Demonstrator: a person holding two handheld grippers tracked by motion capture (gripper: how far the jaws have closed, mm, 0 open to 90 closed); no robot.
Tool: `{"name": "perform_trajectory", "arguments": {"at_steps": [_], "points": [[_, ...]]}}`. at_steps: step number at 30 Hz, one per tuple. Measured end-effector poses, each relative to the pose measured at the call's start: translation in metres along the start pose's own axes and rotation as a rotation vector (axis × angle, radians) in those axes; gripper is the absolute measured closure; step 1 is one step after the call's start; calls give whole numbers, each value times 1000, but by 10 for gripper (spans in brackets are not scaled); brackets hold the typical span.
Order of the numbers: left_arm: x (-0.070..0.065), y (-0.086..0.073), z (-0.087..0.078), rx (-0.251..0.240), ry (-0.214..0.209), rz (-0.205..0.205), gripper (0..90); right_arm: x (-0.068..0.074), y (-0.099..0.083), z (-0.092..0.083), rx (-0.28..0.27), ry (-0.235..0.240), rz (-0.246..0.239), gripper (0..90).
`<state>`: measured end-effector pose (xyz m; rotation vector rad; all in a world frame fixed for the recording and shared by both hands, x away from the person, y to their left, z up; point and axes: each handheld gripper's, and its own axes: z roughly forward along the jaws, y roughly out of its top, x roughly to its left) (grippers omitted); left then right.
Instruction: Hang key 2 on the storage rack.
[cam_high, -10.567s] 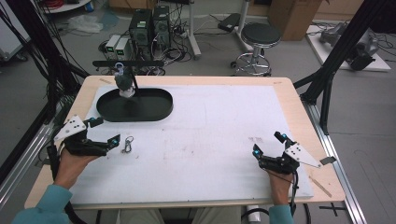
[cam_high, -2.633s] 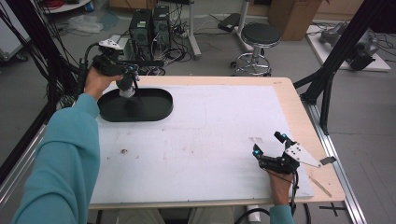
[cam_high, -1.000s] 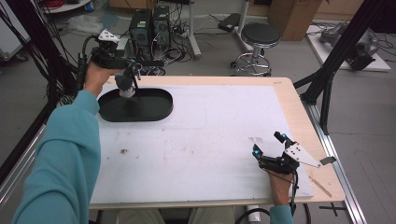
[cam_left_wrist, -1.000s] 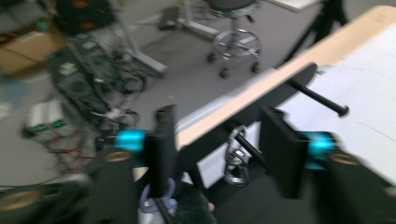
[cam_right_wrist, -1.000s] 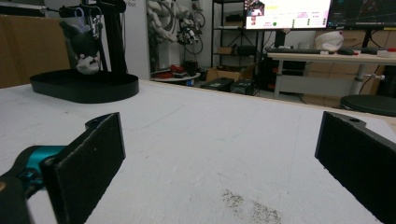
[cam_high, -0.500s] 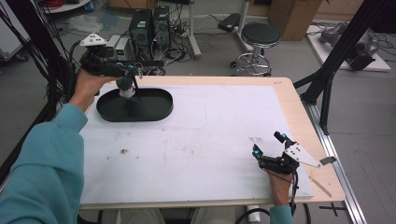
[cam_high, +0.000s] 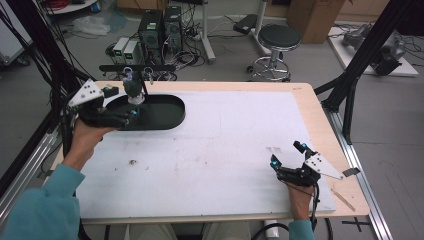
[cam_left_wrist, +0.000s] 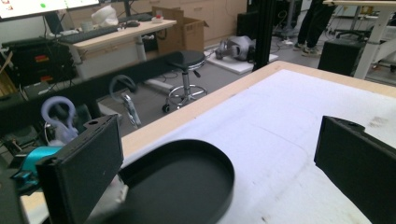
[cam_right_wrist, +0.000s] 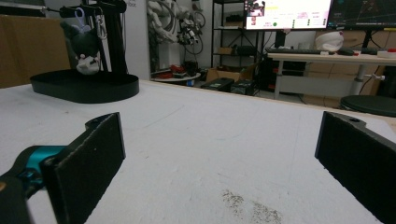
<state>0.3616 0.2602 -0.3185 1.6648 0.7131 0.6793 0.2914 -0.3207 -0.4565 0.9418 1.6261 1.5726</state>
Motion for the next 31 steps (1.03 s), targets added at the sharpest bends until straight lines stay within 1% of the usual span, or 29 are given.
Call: {"name": "perform_trajectory", "arguments": {"at_steps": [2, 3, 5, 7, 10, 12, 13, 14, 16, 18, 21, 22, 23, 24, 25, 26, 28, 31], "points": [[-8, -12, -7, -7, -5, -10, 17, 0, 0, 0, 1, -1, 0, 7], [-12, -19, -10, -24, -9, -12, 17, 0, 0, 0, 1, -1, -1, 7], [-20, -32, -17, -60, 2, -8, 17, 0, 0, 0, 1, -2, -1, 7], [-28, -47, -23, -84, -2, -8, 17, 0, 0, 0, -2, -4, -6, 7], [-40, -71, -30, -103, -1, -1, 17, 0, 0, 0, 0, -4, -6, 7], [-46, -86, -34, -120, -3, -5, 17, 0, 0, 0, -1, -5, -6, 7], [-48, -94, -36, -129, -5, -9, 17, 0, 0, 0, -1, -6, -8, 7], [-50, -102, -37, -132, 3, -19, 17, 1, 0, 0, 0, -5, -4, 7], [-52, -115, -39, -130, 6, -49, 17, 0, 0, 0, 0, -6, -6, 8], [-52, -127, -42, -143, 19, -60, 17, 1, 0, 0, 0, -5, -5, 7], [-52, -139, -45, -159, 31, -78, 17, 1, 0, 0, 0, -6, -5, 8], [-52, -142, -47, -160, 34, -77, 17, 1, 0, 0, 0, -6, -6, 7], [-52, -145, -47, -151, 38, -78, 17, 1, 0, 0, 2, -6, -3, 8], [-53, -146, -48, -173, 50, -77, 17, 1, 0, 0, 2, -6, -4, 7], [-54, -147, -50, -189, 54, -66, 17, 1, 0, 0, 2, -6, -3, 7], [-55, -147, -50, -196, 56, -62, 17, 1, 0, 0, 1, -6, -5, 8], [-56, -147, -50, -197, 63, -57, 17, 1, 0, 0, 1, -6, -7, 7], [-55, -148, -51, -199, 69, -71, 17, 1, 0, 0, 0, -4, -9, 7]]}}
